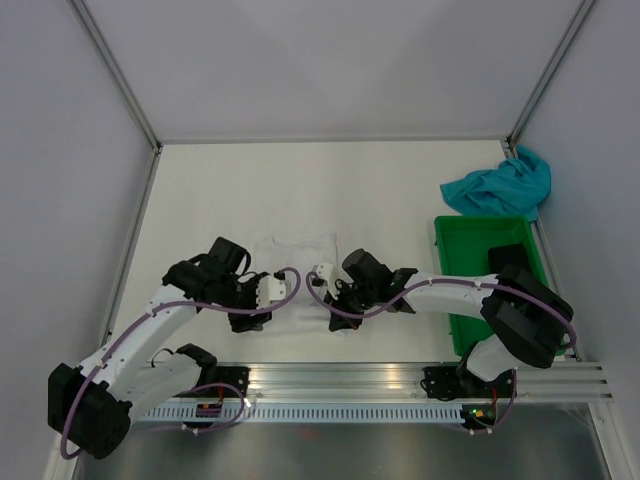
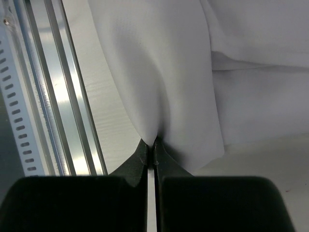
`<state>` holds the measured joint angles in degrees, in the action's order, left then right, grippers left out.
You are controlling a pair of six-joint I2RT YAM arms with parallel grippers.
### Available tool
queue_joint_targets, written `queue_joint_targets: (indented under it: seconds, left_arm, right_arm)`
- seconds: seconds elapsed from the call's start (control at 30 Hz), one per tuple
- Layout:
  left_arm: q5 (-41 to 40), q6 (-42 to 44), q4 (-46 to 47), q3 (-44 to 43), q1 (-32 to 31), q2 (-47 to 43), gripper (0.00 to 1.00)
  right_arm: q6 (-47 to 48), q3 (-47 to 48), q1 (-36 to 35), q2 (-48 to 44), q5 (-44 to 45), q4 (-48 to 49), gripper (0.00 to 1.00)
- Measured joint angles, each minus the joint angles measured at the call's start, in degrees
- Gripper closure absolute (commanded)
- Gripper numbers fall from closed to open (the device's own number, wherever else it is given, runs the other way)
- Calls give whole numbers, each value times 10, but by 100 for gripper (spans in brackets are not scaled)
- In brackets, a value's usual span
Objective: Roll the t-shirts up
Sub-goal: Roll the tshirt
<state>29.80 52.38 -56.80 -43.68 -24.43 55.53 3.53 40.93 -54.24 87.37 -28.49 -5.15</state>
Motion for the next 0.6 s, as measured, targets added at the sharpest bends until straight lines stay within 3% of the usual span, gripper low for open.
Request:
queue_joint_targets:
  seconds: [0.23, 0.3, 0.47, 0.57, 0.6]
  left_arm:
    - [-64, -27, 51, 97, -60, -12, 27]
    - [-82, -33, 67, 109, -69, -12, 22]
    - [-115, -39, 123, 130, -86, -11, 18]
    - [-119, -40, 143, 145, -96, -7, 25]
    - [-120, -42, 149, 150, -99, -7, 34]
  right_arm:
    - [-20, 0, 37, 17, -62, 18, 100]
    - [-22, 0, 38, 20, -69, 18, 100]
    - [-22, 0, 38, 28, -78, 18, 99]
    - [-23, 0, 39, 35, -81, 18, 100]
    - [-23, 0, 39, 38, -82, 18, 100]
